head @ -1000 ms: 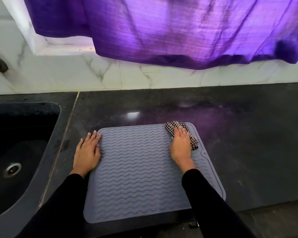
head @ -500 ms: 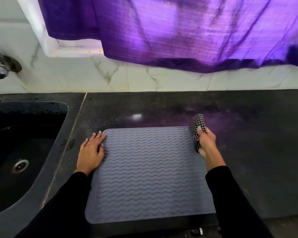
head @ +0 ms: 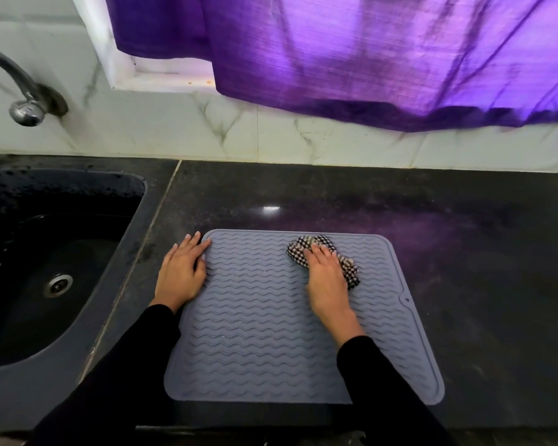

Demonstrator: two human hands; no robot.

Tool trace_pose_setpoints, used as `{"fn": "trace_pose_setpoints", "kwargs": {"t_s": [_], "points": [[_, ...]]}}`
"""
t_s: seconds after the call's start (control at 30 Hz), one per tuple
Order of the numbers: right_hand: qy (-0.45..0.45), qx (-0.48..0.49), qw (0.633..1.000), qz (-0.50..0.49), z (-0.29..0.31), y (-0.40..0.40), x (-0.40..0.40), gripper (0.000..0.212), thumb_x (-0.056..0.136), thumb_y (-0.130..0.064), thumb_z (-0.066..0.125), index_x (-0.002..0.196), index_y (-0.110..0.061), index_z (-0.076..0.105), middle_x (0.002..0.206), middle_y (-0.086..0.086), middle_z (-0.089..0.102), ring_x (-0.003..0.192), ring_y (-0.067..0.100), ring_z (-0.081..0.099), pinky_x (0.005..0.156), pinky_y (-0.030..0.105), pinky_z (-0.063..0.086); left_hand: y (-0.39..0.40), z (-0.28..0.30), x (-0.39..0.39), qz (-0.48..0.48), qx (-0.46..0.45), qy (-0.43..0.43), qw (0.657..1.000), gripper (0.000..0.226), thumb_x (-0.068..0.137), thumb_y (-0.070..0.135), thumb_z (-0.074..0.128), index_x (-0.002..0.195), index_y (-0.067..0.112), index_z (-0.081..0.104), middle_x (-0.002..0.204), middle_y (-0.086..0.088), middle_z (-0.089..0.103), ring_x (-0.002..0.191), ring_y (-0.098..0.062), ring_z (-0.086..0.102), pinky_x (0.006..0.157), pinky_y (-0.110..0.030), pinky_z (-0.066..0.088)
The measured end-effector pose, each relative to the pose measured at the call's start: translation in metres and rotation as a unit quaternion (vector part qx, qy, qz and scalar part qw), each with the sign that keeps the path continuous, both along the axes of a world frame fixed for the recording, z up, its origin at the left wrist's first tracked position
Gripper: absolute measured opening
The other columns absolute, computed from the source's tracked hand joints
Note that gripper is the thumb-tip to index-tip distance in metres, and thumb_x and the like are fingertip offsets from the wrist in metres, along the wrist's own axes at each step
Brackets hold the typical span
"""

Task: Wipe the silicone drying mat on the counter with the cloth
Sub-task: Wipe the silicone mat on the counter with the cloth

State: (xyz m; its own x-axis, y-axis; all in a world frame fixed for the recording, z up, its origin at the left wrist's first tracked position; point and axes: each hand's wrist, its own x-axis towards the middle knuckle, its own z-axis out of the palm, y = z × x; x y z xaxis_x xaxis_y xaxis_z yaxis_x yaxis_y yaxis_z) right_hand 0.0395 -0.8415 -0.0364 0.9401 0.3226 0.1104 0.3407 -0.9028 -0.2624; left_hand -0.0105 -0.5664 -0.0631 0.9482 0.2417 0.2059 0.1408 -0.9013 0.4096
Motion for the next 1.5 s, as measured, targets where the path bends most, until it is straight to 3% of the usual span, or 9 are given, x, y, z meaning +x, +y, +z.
{"fn": "trace_pose_setpoints", "kwargs": {"t_s": [0.13,0.27,0.33,0.4,0.53,0.67,0.97,1.23,1.5], "points": [[-0.002,-0.016,0.998,0.061,0.009,-0.008,0.01,0.058,0.09,0.005,0.033,0.145,-0.013,0.029,0.155,0.005,0.024,0.144,0.02,0.017,0.118,0.031,0.005,-0.001,0.002,-0.001,0.001,0.015,0.008,1.0,0.068,0.08,0.044,0.015,0.136,0.021,0.047,0.146,-0.006,0.04,0.138,-0.024,0.032,0.113,-0.04,0.019],[0.113,0.148,0.982,-0.008,0.022,-0.014,0.034,0.055,0.081,0.009,0.046,0.13,-0.014,0.055,0.138,0.007,0.052,0.128,0.023,0.047,0.108,0.025,0.03,0.004,0.006,0.0,-0.016,-0.018,0.039,0.999,0.079,0.072,0.051,0.012,0.138,0.019,0.043,0.149,-0.007,0.034,0.14,-0.026,0.026,0.114,-0.042,0.016],[0.201,0.316,0.92,-0.119,0.033,-0.005,0.046,0.04,0.087,-0.003,0.05,0.122,-0.017,0.063,0.113,0.007,0.067,0.104,0.022,0.061,0.087,0.027,0.045,0.007,0.01,0.0,-0.037,-0.032,0.072,0.996,0.087,0.068,0.055,0.01,0.141,0.017,0.036,0.151,-0.01,0.027,0.142,-0.027,0.021,0.115,-0.041,0.011],[0.218,0.431,0.854,-0.194,0.041,0.007,0.044,0.031,0.092,-0.015,0.051,0.119,-0.02,0.064,0.1,0.001,0.068,0.087,0.016,0.058,0.072,0.023,0.043,0.006,0.014,-0.002,-0.054,-0.034,0.087,0.994,0.089,0.067,0.056,0.009,0.144,0.015,0.03,0.153,-0.012,0.023,0.143,-0.027,0.017,0.115,-0.04,0.007],[0.154,0.328,0.928,-0.092,0.046,0.047,0.009,0.046,0.085,0.007,0.043,0.121,-0.014,0.062,0.119,0.008,0.064,0.109,0.022,0.057,0.088,0.024,0.042,-0.001,0.012,-0.021,0.016,-0.01,0.067,0.998,0.074,0.08,0.045,0.014,0.145,0.012,0.026,0.155,-0.008,0.019,0.144,-0.021,0.014,0.116,-0.041,0.004],[0.059,0.124,0.989,0.053,0.015,0.075,-0.028,0.064,0.081,0.012,0.043,0.14,-0.014,0.041,0.149,0.008,0.035,0.141,0.023,0.026,0.117,0.03,0.007,-0.008,0.007,-0.029,0.023,0.054,0.091,0.994,0.088,0.073,0.052,-0.008,0.147,0.015,0.023,0.156,-0.004,0.015,0.145,-0.018,0.009,0.116,-0.042,0.0],[0.019,0.015,0.998,0.064,0.009,0.074,-0.035,0.072,0.083,0.013,0.043,0.147,-0.015,0.024,0.156,0.006,0.019,0.146,0.021,0.01,0.119,0.031,0.0,-0.009,0.007,-0.026,0.025,0.059,0.084,0.994,0.084,0.075,0.049,-0.009,0.146,0.017,0.024,0.156,-0.004,0.016,0.145,-0.018,0.008,0.116,-0.042,-0.003],[0.061,0.238,0.966,-0.081,0.034,0.089,-0.031,0.055,0.083,0.012,0.04,0.125,-0.017,0.059,0.139,0.006,0.051,0.131,0.023,0.044,0.112,0.023,0.022,-0.016,0.013,-0.04,-0.027,0.071,0.062,0.995,0.076,0.076,0.038,0.002,0.149,0.017,0.012,0.157,-0.002,0.009,0.145,-0.016,0.008,0.116,-0.041,-0.002],[-0.008,0.056,0.996,0.063,0.01,0.095,-0.077,0.065,0.086,0.011,0.039,0.142,-0.022,0.037,0.154,0.004,0.025,0.145,0.023,0.012,0.116,0.029,-0.005,-0.017,0.011,-0.043,-0.031,0.066,0.114,0.991,0.06,0.091,0.031,0.014,0.149,0.016,0.009,0.158,-0.002,0.006,0.145,-0.015,0.002,0.116,-0.041,-0.006]]}}
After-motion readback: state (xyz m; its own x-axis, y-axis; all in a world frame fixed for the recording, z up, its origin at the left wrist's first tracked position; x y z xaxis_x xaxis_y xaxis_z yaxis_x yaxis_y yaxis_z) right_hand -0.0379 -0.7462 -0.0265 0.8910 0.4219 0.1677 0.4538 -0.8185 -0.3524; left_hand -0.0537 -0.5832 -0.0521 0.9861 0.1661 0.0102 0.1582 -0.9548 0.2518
